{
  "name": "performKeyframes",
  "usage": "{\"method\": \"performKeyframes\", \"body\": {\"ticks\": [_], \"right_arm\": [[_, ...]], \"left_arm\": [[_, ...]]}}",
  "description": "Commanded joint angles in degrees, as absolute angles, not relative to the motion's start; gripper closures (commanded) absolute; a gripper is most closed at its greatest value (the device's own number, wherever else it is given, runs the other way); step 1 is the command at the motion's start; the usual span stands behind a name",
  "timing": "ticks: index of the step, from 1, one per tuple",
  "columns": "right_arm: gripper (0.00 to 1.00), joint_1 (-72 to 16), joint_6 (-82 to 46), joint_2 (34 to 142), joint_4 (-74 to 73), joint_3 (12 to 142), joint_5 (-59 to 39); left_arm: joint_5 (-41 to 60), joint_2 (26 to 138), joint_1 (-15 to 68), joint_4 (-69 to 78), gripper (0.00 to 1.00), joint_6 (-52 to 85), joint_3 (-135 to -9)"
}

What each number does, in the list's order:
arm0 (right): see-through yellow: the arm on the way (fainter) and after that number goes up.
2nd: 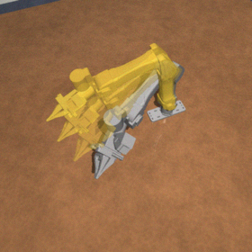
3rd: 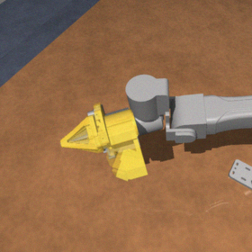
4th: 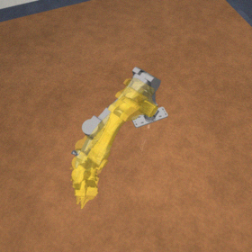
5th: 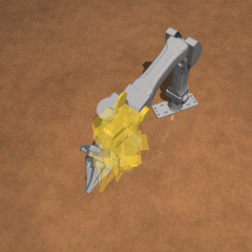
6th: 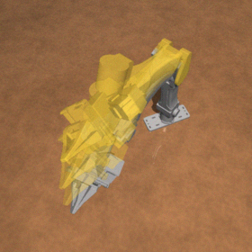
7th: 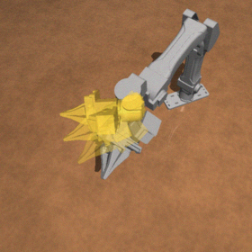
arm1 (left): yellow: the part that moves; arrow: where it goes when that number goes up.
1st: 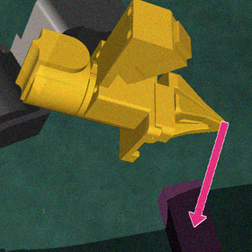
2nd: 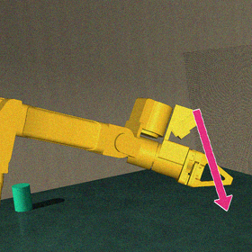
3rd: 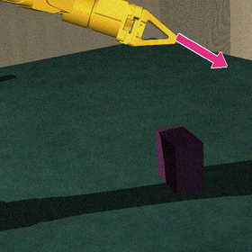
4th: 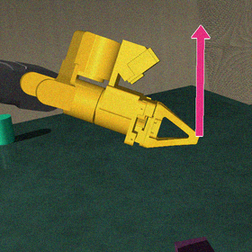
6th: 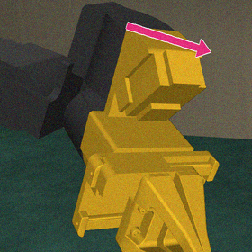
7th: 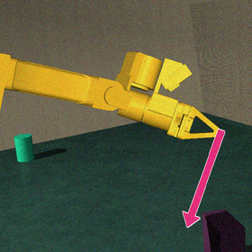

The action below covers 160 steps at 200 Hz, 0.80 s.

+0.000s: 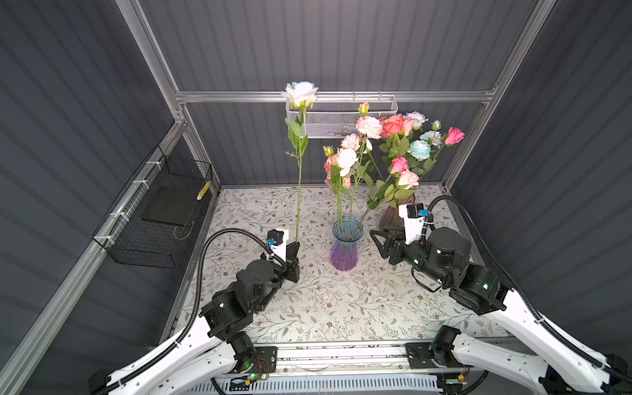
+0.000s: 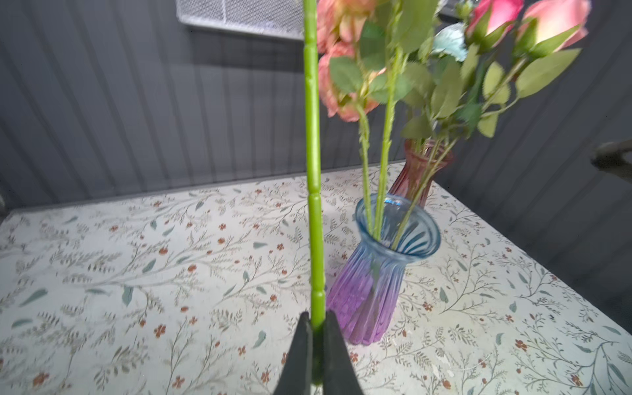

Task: Arrange the flowers into the vase
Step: 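Close the right gripper on the white rose stem while the left gripper holds it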

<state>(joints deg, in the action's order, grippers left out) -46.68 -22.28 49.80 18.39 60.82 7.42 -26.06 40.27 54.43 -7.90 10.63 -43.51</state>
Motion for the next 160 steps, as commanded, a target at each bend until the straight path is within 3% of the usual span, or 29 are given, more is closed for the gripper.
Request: {"method": "performKeyframes", "body": {"ticks": [1, 80, 160], "right_arm": [[0.43, -46.9, -18.8, 51.1, 16.7, 64.8, 4.1], [0.41, -47.0, -16.5, 57.8, 14.7, 77.2, -1.6], [0.40, -46.6, -13.9, 68.6, 11.9, 85.9, 0.7]], "left_arm": [[-17.8, 43.6, 54.5, -1.6, 1.00, 3.9, -47.8], [-2.7, 50.3, 54.9, 2.5, 1.00, 7.2, -51.6], [-0.8, 54.7, 57.1, 5.3, 1.00, 10.6, -50.4]]}}
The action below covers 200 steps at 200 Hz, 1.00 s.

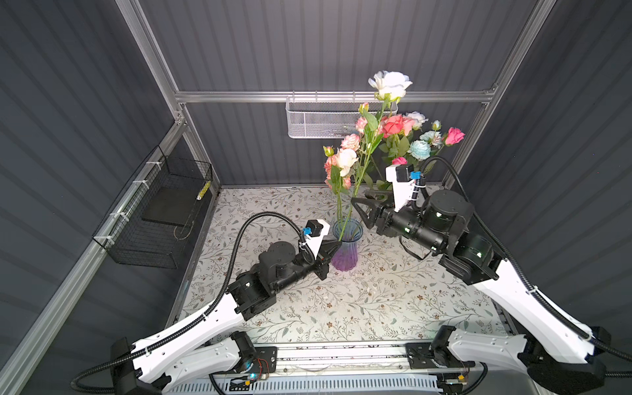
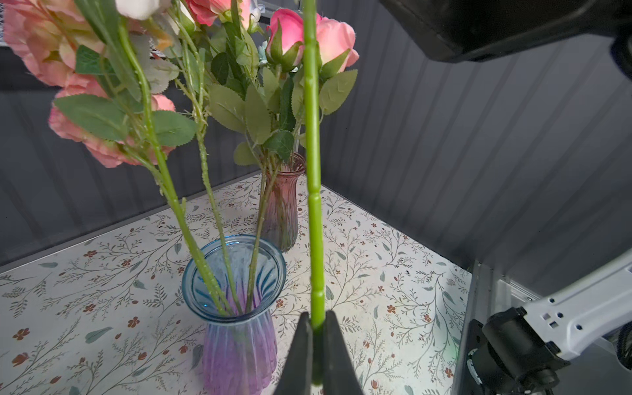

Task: Arrange the flowers into the vase
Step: 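Close the right gripper on the white rose stem while the left gripper holds it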

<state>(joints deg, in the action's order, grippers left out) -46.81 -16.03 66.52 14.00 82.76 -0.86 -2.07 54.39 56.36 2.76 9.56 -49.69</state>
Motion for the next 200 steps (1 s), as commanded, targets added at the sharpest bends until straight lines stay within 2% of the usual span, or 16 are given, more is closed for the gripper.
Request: {"method": "performKeyframes", "body": {"ticks": [1, 41, 98, 200], "right_arm": [[0.40, -46.6, -13.9, 68.7, 11.9, 86.0, 0.8], [0.43, -44.3, -15.4, 71.0, 11.7, 88.8, 0.7], [0.54, -39.8, -18.4, 71.2, 12.1, 90.6, -4.3], [0.89, -38.5, -19.2, 71.4, 12.7, 92.2, -7.7]], "left_arm": [[-0.8, 54.7, 57.1, 5.3, 1.00, 10.6, -50.4], [-1.5, 54.8, 58.1, 5.3, 1.00, 10.8, -50.0], [-2.4, 54.1, 58.3, 4.5, 1.00, 10.6, -49.4], [-3.1, 55.7, 58.4, 4.1, 1.00, 10.6, -49.1]]}}
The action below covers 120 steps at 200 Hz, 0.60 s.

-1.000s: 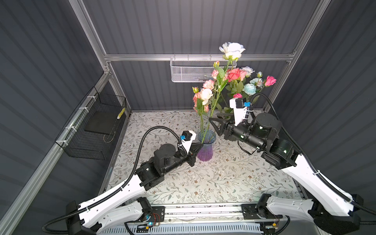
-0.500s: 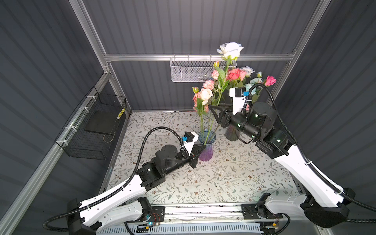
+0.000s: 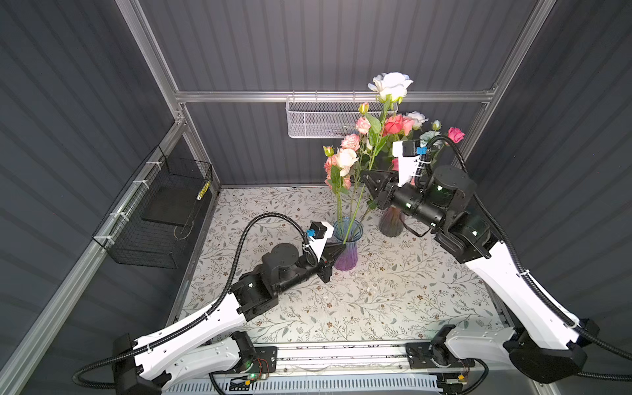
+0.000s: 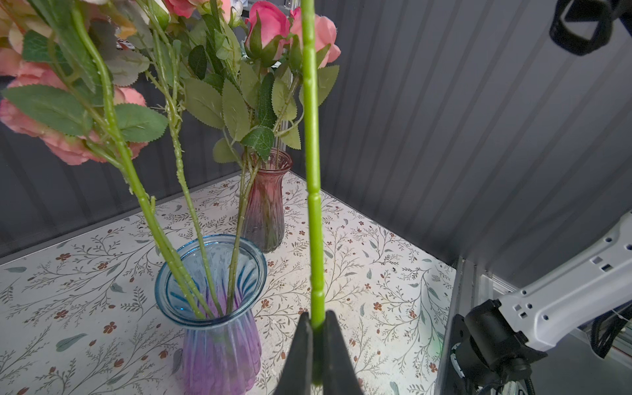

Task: Arrange the flowers into the vase
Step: 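Close the right gripper on the white rose stem while the left gripper holds it, then lower the rose into the vase with the right gripper while the left withdraws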

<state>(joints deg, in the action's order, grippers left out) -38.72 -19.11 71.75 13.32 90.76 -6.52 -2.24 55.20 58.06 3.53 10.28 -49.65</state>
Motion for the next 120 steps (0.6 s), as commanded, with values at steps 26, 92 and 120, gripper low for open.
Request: {"method": "performKeyframes", "body": {"ticks": [26, 92, 120], "right_arm": [[0.95, -38.5, -18.9, 71.4, 12.7, 91.9, -8.2], [0.97, -38.5, -17.6, 71.0, 12.3, 91.0, -6.3], [0.97, -38.5, -15.4, 70.9, 10.2, 89.6, -2.0]], "left_arm": [[-3.2, 56.4, 58.4, 3.9, 1.00, 10.6, -49.4], [-7.5, 53.8, 58.4, 0.0, 0.29, 9.6, -50.3], [-16.1, 45.4, 58.4, -2.0, 0.13, 9.8, -47.1]]}}
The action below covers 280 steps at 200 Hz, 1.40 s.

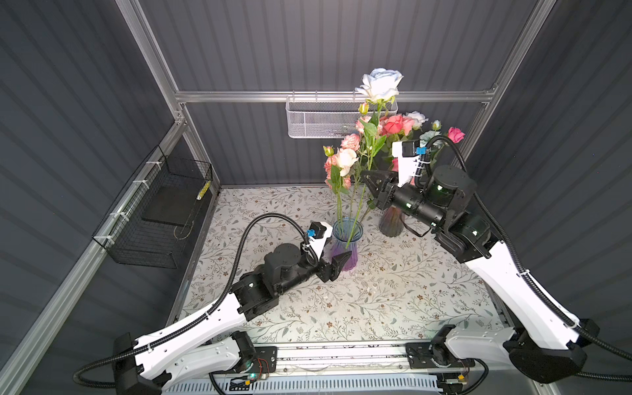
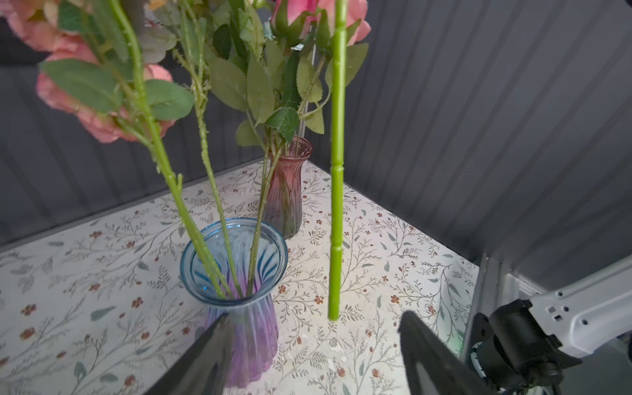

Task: Arrange the flowers into the vase
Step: 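Lower the rose into the vase with the right gripper while the left withdraws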

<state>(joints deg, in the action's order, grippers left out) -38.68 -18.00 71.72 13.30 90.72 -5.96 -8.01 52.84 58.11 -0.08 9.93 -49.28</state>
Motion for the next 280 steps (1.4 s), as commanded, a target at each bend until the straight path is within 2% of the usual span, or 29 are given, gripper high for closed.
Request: {"method": "performKeyframes", "body": {"ticks": [1, 21, 63, 98, 156, 185, 201, 230, 280], "right_arm": [[0.97, -38.5, -15.3, 70.8, 10.0, 89.5, -1.9], [0.97, -38.6, -13.8, 71.5, 6.0, 87.1, 1.5], [0.97, -40.1, -8.8, 73.3, -4.8, 80.7, 6.4], [0.97, -40.8, -6.7, 75.0, -9.0, 77.3, 9.2], [0.94, -42.6, -5.5, 75.4, -6.6, 72.9, 13.1], [0.89, -43.6, -7.2, 74.4, -3.7, 69.6, 14.6], [0.80, -44.1, -8.0, 73.7, -2.2, 67.8, 15.5], [0.69, -44.8, -9.6, 71.5, -1.1, 65.5, 16.0], [0.60, -46.4, -10.0, 68.2, 0.9, 65.3, 16.2]], "left_arm": [[-16.4, 45.0, 58.4, -2.0, 0.13, 9.9, -46.9], [-21.1, 38.4, 58.4, -2.2, 0.10, 10.9, -43.2], [-25.0, 30.7, 58.4, -6.0, 0.10, 13.6, -39.8], [-25.5, 28.9, 58.4, -7.9, 0.11, 14.1, -39.4], [-26.1, 29.9, 58.4, -7.7, 0.11, 13.3, -39.4], [-26.0, 30.8, 58.4, -7.2, 0.11, 13.2, -39.0], [-26.1, 31.0, 58.3, -7.0, 0.11, 13.1, -38.8], [-25.5, 31.8, 58.4, -7.0, 0.11, 13.1, -38.9], [-25.0, 33.4, 58.3, -6.5, 0.11, 13.6, -39.1]]}}
